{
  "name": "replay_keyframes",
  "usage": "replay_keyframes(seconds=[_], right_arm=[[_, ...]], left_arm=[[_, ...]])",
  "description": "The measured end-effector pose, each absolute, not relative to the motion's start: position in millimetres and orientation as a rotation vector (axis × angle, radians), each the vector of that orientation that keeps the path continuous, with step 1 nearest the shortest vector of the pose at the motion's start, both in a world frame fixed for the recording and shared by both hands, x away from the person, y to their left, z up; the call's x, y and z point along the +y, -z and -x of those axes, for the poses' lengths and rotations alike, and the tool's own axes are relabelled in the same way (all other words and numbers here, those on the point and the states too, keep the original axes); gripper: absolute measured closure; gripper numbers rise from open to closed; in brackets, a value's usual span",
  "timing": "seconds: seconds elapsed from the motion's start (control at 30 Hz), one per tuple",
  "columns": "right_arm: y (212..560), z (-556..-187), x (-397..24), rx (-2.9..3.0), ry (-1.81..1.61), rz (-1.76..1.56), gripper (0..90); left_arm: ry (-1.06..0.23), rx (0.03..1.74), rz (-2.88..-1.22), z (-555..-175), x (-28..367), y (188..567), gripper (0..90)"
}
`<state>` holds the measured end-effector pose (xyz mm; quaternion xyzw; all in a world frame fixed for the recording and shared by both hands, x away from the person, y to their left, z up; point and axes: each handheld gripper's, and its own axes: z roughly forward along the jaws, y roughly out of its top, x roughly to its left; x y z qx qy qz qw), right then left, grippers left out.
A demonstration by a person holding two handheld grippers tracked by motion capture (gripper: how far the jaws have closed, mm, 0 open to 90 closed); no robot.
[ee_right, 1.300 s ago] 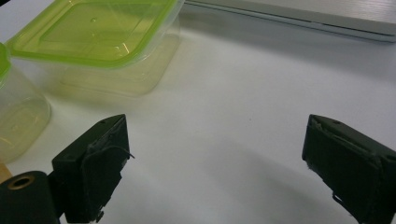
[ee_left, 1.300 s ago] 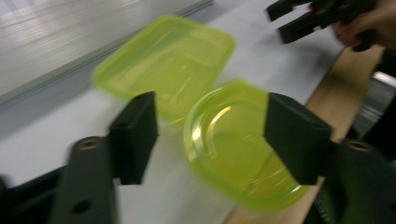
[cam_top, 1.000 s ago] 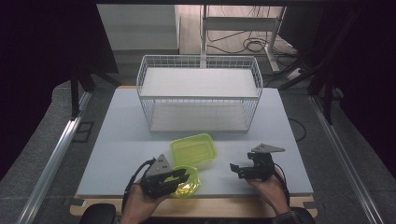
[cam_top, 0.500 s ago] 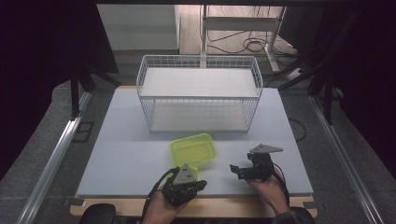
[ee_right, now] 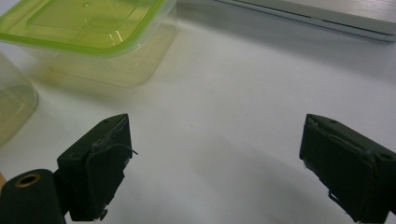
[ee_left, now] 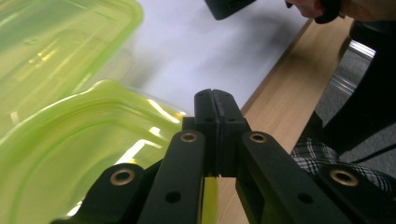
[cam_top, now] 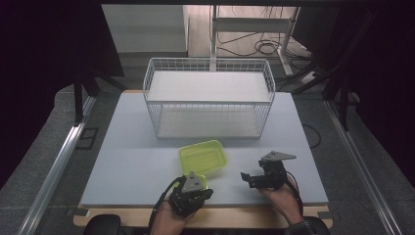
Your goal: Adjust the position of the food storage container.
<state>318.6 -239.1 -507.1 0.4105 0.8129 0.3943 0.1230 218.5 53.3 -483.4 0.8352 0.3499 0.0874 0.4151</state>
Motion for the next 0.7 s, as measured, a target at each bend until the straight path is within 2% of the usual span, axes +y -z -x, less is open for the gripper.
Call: replay_keyframes(seconds=[0.17,0.47,0.7], right_arm=[[507.6,-318.6,-239.0,2.371,-1.146,-1.198,9.6],[508.3,-318.2,-237.5,2.377,-1.135,-1.193,9.9],[507.9,-318.1,-237.7,2.376,-1.135,-1.189,10.0]], left_arm=[[-0.207,0.941,-2.083,-219.3,66.6,487.8,90.0],[-0.208,0.859,-2.103,-217.7,40.6,485.3,90.0],[-0.23,0.904,-2.108,-220.8,46.9,488.6,90.0]])
